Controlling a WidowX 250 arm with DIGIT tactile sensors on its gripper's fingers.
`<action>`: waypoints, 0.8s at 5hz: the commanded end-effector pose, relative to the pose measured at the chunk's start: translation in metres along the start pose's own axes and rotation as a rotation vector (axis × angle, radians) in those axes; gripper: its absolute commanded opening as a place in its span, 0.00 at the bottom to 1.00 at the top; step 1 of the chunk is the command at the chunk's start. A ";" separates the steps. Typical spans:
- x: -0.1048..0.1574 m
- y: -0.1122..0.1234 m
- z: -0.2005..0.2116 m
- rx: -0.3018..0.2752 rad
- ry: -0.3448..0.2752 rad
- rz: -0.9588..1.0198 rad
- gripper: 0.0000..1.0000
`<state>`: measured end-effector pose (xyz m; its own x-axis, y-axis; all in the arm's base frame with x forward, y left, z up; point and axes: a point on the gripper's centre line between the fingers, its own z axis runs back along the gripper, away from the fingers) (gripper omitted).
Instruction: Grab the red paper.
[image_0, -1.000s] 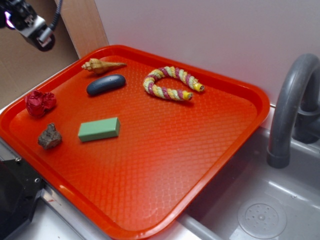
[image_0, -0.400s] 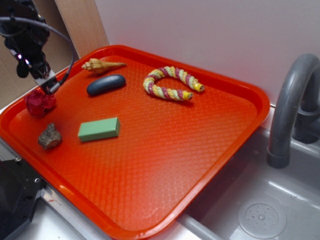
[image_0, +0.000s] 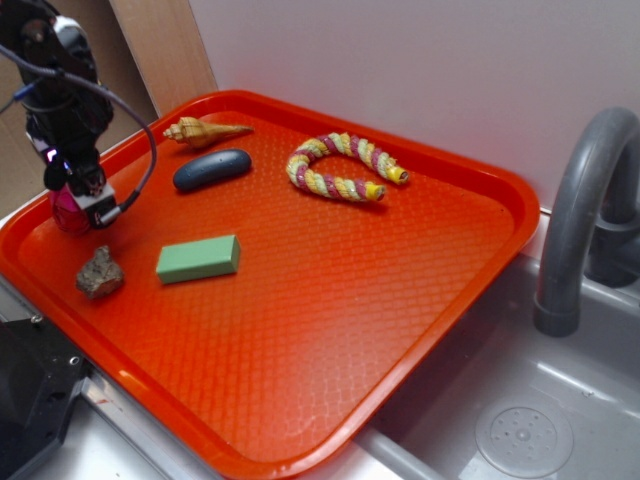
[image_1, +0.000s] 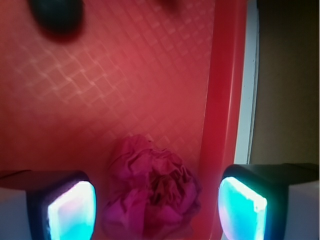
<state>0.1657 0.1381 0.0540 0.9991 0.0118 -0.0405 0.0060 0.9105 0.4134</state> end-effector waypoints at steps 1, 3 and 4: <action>-0.010 -0.003 -0.010 -0.072 0.074 -0.033 0.00; 0.002 -0.015 0.037 -0.046 0.062 -0.010 0.00; 0.031 -0.042 0.097 -0.067 0.070 0.007 0.00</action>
<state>0.1953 0.0612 0.1079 0.9891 0.0543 -0.1369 -0.0030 0.9366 0.3503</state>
